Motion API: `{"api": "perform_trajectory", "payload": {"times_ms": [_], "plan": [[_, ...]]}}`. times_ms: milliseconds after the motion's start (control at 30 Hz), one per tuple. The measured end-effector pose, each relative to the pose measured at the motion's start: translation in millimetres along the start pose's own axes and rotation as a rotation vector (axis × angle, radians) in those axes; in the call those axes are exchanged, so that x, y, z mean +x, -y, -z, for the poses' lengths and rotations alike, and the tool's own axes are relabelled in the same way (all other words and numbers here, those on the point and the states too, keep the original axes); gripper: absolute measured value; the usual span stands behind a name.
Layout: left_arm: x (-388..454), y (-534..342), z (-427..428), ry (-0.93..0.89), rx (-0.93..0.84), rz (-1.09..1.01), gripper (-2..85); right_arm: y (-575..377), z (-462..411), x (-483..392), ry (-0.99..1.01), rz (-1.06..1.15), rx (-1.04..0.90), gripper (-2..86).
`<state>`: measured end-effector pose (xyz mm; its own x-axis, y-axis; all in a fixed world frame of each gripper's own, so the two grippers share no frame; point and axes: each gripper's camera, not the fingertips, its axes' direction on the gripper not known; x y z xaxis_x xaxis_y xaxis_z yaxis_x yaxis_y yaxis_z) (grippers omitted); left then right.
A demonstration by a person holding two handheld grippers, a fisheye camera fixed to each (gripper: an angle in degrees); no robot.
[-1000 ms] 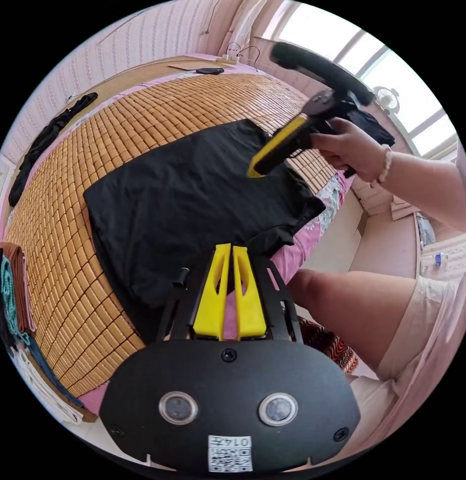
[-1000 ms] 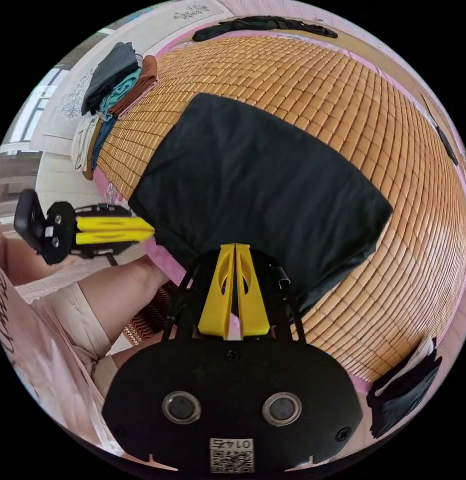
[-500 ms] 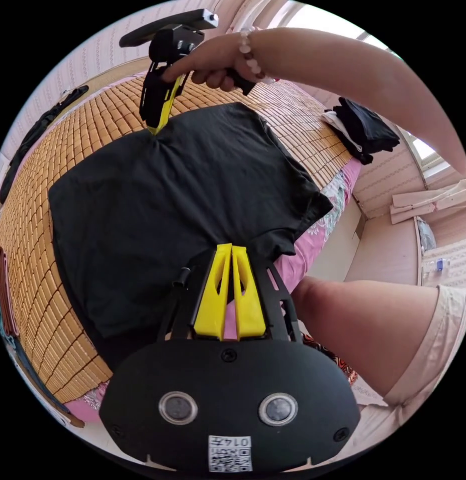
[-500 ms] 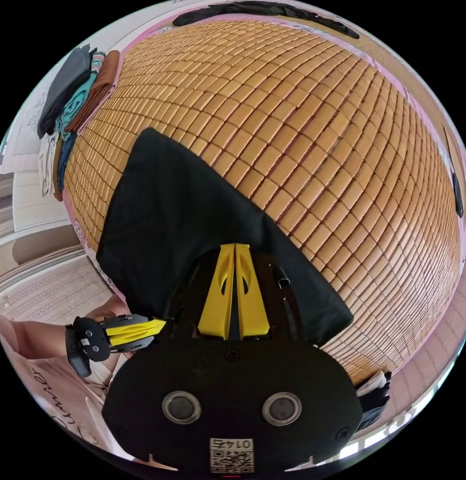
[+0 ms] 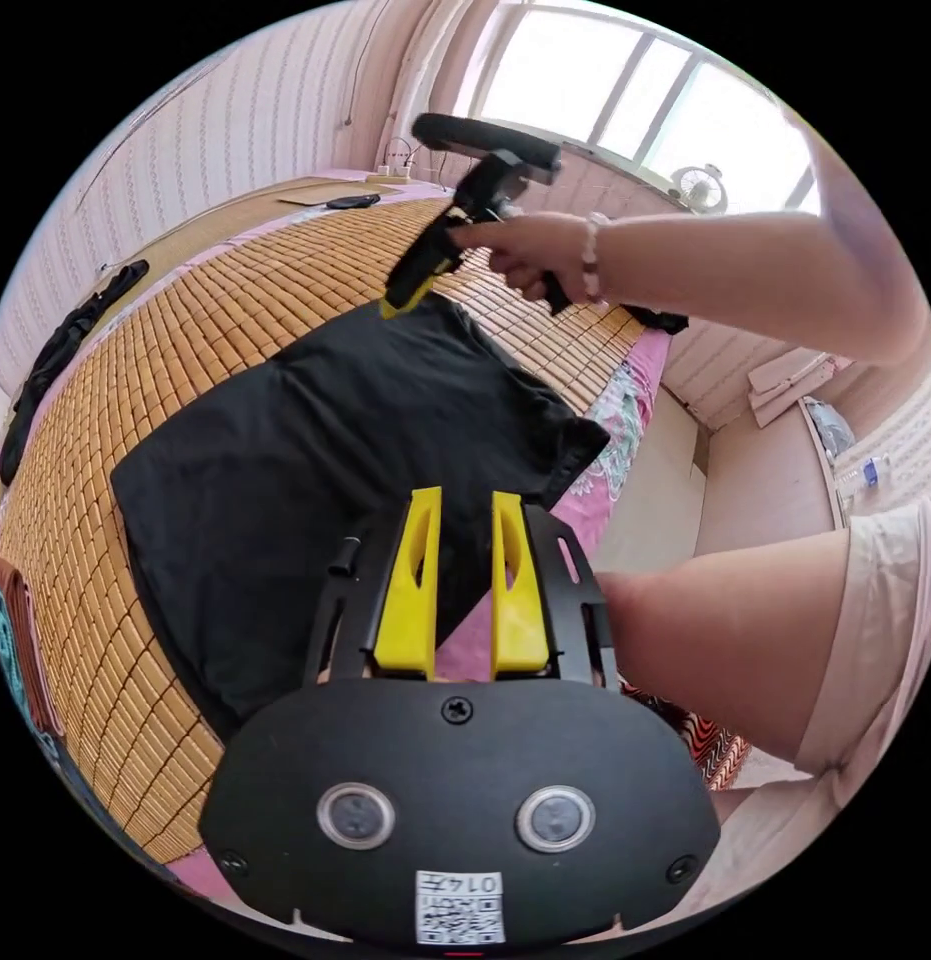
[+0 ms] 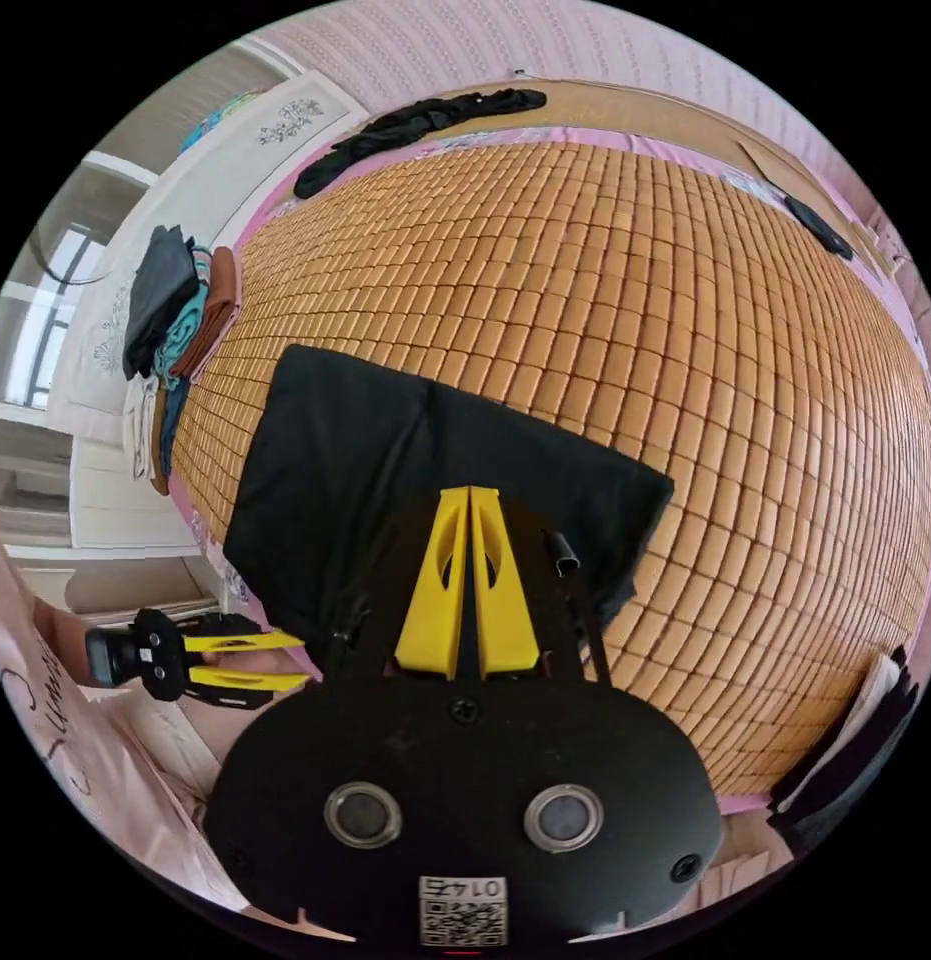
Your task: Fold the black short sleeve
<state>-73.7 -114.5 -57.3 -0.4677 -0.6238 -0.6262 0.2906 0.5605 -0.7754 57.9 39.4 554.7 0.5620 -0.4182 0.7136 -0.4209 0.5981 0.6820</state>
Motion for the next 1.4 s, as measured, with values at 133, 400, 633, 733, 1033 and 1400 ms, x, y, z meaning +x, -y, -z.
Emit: {"api": "perform_trajectory", "payload": {"times_ms": [133,400,633,733,1033,1400], "plan": [[12.6,18.2,-17.4,-0.055,0.007,-0.022,11.2,-115.4,21.8,55.3,0.106,-0.218,-0.071,9.3],[71.3,47.3,-62.3,-0.143,-0.009,-0.168,14.7,-224.8,0.2,110.1,0.286,-0.453,-0.199,3.6],[93.0,70.2,-85.4,-0.127,-0.033,-0.121,9.4,-226.7,34.9,134.9,0.670,-0.317,-0.019,2.4],[87.7,78.6,-87.1,-0.152,-0.082,-0.057,2.8,-242.1,50.8,165.9,0.613,-0.395,0.071,9.4],[92.0,70.6,-67.7,-0.175,-0.044,-0.071,1.2,-272.1,2.8,236.9,0.910,-0.578,0.254,15.8],[99.4,65.9,-44.3,-0.146,0.030,-0.051,1.0,-153.4,-6.4,289.5,0.920,-0.391,0.290,6.0]]}}
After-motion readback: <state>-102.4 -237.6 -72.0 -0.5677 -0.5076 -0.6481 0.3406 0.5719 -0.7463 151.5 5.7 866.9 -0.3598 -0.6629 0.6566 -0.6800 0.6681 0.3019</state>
